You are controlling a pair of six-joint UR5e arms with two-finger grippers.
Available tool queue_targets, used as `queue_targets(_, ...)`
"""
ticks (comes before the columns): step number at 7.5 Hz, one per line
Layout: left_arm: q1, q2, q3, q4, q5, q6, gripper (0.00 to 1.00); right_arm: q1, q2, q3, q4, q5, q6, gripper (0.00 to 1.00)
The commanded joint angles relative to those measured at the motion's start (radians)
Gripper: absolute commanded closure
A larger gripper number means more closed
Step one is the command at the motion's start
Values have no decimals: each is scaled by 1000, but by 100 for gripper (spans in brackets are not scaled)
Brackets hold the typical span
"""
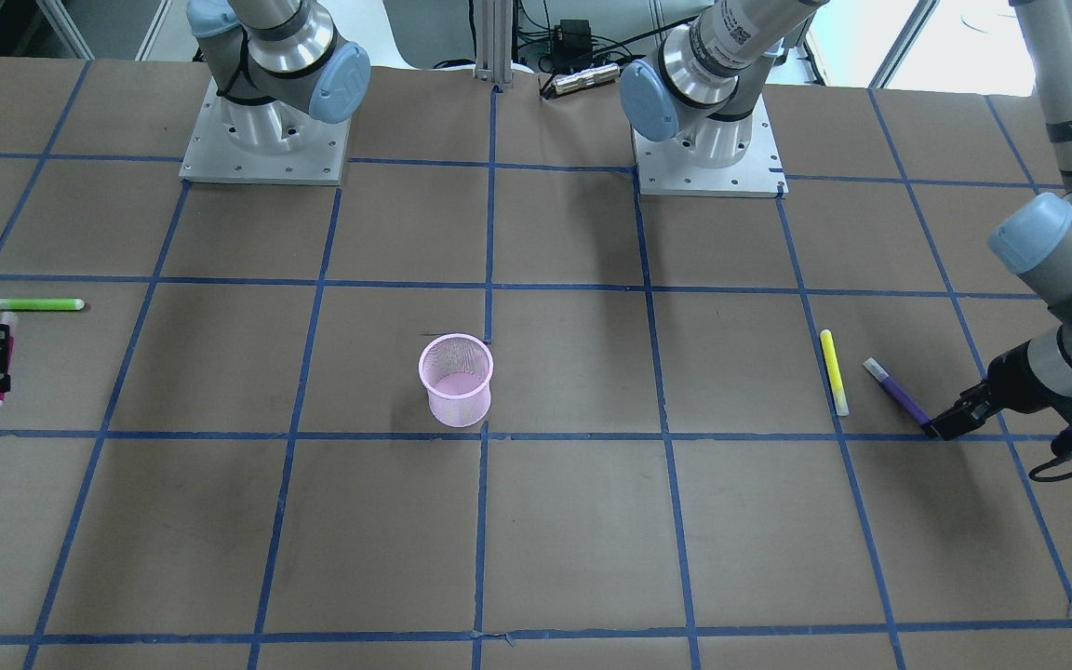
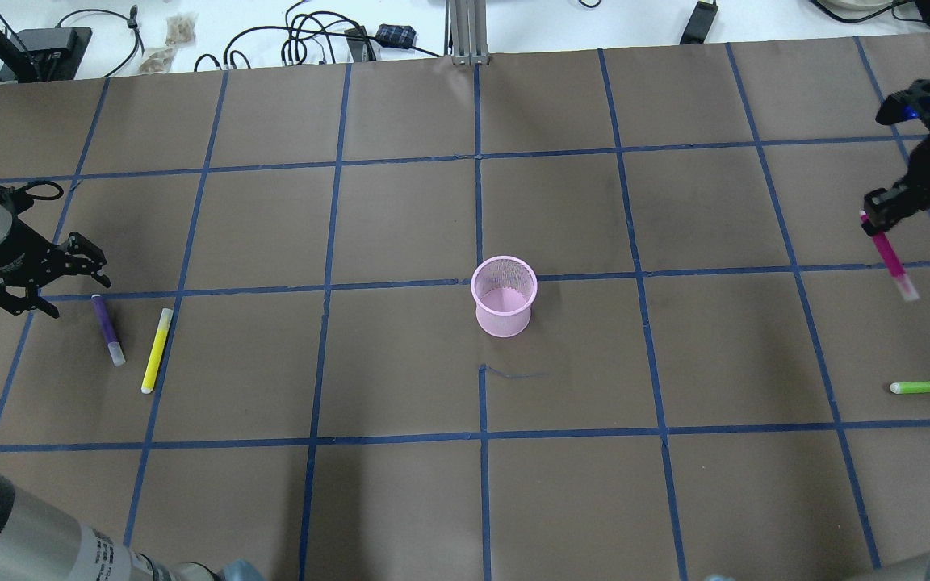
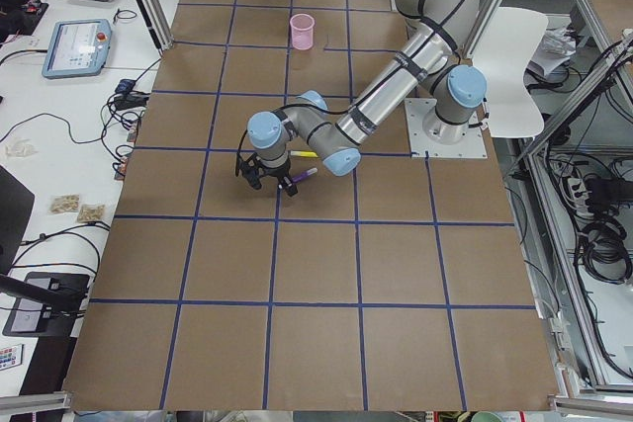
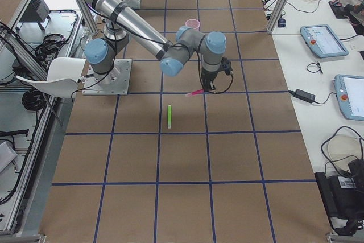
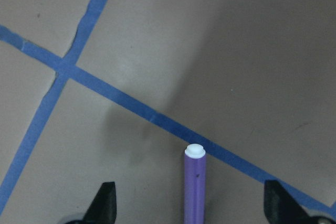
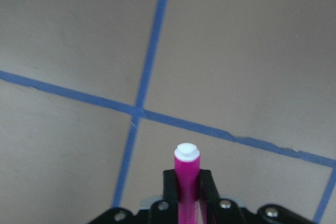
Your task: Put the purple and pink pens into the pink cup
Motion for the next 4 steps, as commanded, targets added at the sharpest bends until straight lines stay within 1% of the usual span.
queue_targets(1, 0, -22, 1, 4, 0, -12, 21, 241, -74, 12, -122, 132, 255, 100)
queue_targets(2, 0, -30, 1, 10, 0, -12, 34, 396, -66, 13, -229, 128, 430, 100)
queue_targets(3, 0, -33, 1, 11, 1, -13, 45, 533, -57, 15, -366, 116, 551, 100)
queue_targets(4, 0, -33, 1, 10, 0, -15, 63, 622, -34, 15, -494, 88, 668, 100)
